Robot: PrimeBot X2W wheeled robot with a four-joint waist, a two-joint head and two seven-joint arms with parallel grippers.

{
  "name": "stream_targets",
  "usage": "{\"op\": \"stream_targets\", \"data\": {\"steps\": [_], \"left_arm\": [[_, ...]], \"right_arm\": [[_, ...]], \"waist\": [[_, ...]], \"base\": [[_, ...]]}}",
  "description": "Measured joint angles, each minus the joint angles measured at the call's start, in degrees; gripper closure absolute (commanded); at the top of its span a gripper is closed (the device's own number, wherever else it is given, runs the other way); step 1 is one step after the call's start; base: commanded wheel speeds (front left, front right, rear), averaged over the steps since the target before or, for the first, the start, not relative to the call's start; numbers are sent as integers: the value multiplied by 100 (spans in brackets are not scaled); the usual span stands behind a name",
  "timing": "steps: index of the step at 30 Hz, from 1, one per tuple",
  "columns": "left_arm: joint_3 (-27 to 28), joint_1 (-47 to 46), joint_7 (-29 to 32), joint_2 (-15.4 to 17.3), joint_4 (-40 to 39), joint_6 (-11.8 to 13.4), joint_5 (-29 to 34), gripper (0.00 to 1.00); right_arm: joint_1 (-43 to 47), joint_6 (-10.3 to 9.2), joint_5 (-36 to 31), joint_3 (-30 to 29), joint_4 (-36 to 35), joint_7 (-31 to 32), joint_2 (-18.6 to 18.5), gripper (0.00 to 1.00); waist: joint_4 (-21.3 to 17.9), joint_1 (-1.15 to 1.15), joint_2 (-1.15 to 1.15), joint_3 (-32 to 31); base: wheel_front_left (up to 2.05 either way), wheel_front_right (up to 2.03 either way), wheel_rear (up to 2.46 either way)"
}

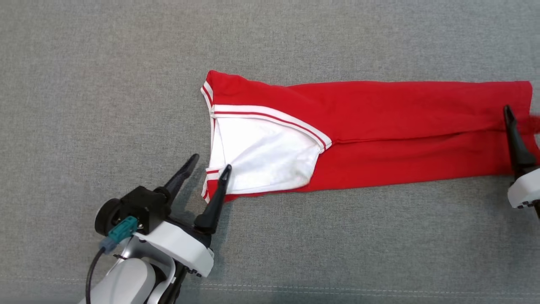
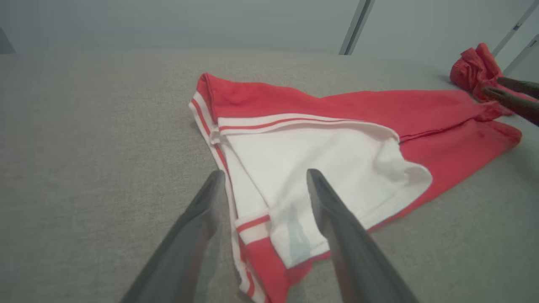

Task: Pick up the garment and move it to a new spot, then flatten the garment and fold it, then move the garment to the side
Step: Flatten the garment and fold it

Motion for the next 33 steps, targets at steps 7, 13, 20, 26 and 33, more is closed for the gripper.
{"op": "stream_targets", "data": {"steps": [7, 13, 20, 26, 33], "left_arm": [[342, 13, -397, -15, 49, 154, -71, 0], [695, 107, -639, -57, 151, 246, -127, 0], [1124, 495, -688, -248, 187, 241, -103, 0], [1777, 837, -706, -634, -8, -29, 258, 0], [2386, 1404, -712, -1110, 197, -588, 806, 0]], "right_arm": [[288, 0, -12, -204, -623, 0, 346, 0], [539, 0, 60, -188, -959, 0, 638, 0], [903, 0, 241, -129, -1170, 0, 962, 0], [1183, 0, 431, -119, -1179, 0, 1225, 0], [1544, 0, 537, -140, -1165, 0, 1373, 0]], "waist": [[-85, 0, 0, -248], [-162, 0, 0, -556], [-256, 0, 0, -973], [-354, 0, 0, -1325], [-460, 0, 0, -1774]], "base": [[0, 0, 0], [0, 0, 0], [0, 0, 0], [0, 0, 0], [0, 0, 0]]}}
